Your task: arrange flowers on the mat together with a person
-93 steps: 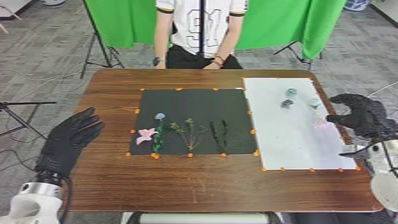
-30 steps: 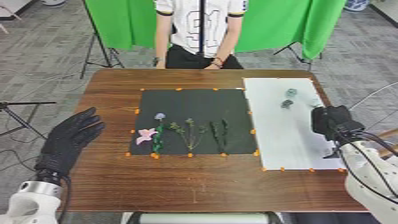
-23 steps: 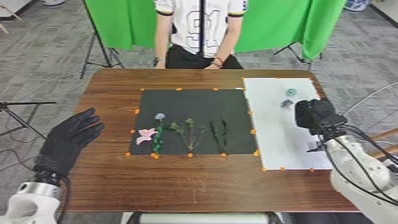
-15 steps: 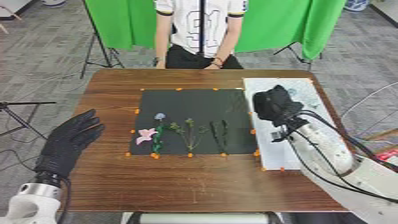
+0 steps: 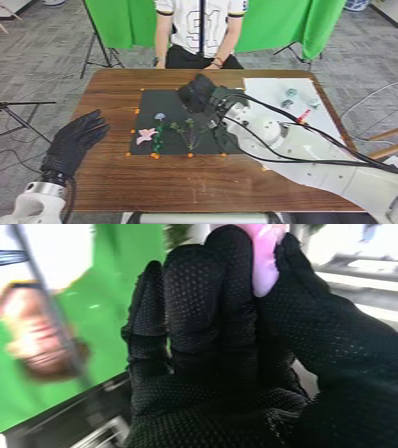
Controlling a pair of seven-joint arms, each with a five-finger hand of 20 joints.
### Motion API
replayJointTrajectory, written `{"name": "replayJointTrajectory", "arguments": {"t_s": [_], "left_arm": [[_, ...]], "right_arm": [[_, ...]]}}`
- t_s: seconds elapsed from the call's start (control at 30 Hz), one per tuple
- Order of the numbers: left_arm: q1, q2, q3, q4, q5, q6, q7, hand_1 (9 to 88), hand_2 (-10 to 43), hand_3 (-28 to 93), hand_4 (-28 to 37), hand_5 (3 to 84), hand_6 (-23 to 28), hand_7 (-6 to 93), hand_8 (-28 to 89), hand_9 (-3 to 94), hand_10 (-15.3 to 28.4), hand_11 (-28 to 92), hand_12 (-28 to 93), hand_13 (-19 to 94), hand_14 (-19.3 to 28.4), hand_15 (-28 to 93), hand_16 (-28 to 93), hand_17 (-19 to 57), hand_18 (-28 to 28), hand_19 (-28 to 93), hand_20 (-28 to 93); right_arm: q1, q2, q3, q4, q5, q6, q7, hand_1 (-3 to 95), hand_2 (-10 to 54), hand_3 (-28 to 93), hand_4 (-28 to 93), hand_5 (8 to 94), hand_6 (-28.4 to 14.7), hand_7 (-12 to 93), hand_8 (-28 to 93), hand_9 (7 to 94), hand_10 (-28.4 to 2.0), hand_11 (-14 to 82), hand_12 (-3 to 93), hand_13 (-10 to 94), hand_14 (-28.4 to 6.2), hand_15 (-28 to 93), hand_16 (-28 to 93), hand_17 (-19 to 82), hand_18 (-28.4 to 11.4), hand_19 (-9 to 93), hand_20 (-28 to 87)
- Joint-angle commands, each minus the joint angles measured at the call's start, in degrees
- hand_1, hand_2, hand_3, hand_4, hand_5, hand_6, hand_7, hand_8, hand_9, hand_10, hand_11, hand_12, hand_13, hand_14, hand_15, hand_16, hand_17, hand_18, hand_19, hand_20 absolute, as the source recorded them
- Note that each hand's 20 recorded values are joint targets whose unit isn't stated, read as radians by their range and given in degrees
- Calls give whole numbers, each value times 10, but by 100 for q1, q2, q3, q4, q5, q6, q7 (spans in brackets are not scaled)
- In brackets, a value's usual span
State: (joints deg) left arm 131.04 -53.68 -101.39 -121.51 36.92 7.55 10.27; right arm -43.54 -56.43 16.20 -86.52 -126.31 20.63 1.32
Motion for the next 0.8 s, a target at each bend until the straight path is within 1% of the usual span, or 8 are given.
{"name": "replayJointTrajectory", "arguments": {"t_s": [0.03,0.07,0.13,0.37,0.43,0.57,0.6,0.8], "left_arm": [[-63,29,52,103,18,-19,-150,282,25,722,-198,399,59,179,-91,342,143,273,126,277,164,379,-19,-70,207,489,98],[-14,37,45,81,15,-15,-133,282,25,722,-198,399,59,179,-91,342,143,274,127,277,163,379,-19,-70,207,488,98],[18,45,48,62,12,-19,-127,281,24,724,-197,399,59,180,-91,341,142,274,126,277,163,379,-19,-70,207,489,98],[-21,84,68,79,14,-58,-136,281,24,725,-199,399,59,179,-90,341,142,273,126,277,163,379,-19,-71,208,488,98],[14,91,58,60,6,-44,-120,281,24,725,-199,400,59,178,-91,341,142,273,126,277,163,379,-19,-71,207,488,98],[9,121,63,65,-6,-33,-107,282,24,725,-200,400,60,178,-90,342,143,273,126,277,163,379,-19,-71,208,488,99],[9,126,72,65,-13,-19,-77,281,25,724,-200,400,59,178,-90,342,143,274,126,278,163,379,-19,-70,207,488,98],[-10,113,77,72,-3,-40,-102,282,24,723,-200,400,60,178,-90,341,143,273,126,277,163,381,-19,-71,207,488,99]], "right_arm": [[584,-478,-837,381,-219,-292,-65,468,-63,818,-283,641,44,545,-20,768,-59,287,525,683,-44,600,350,282,-150,684,413],[746,-484,-1121,422,-177,-209,17,468,-63,818,-283,641,44,545,-20,768,-59,286,523,683,-44,600,350,282,-150,684,413],[762,-681,-1075,776,-278,-344,-257,467,-62,818,-283,639,43,546,-21,767,-59,287,524,683,-44,599,350,281,-150,684,413],[1098,-687,-1770,823,-521,-120,294,467,-60,815,-283,633,44,548,-17,762,-59,288,525,679,-43,598,349,278,-149,681,413],[1076,-682,-1751,824,-546,-11,416,467,-60,815,-283,631,45,549,-16,762,-59,288,524,679,-43,598,349,276,-150,680,413],[1025,-740,-1567,941,-541,99,377,466,-59,816,-283,629,45,551,-15,760,-59,289,526,678,-44,598,350,275,-150,679,413],[1033,-748,-1558,950,-521,109,375,465,-59,817,-283,630,45,551,-16,760,-59,289,526,678,-44,598,351,275,-150,678,413],[1038,-768,-1562,974,-522,148,456,463,-57,815,-283,627,46,553,-16,757,-60,290,526,676,-42,598,349,273,-150,677,414]]}}
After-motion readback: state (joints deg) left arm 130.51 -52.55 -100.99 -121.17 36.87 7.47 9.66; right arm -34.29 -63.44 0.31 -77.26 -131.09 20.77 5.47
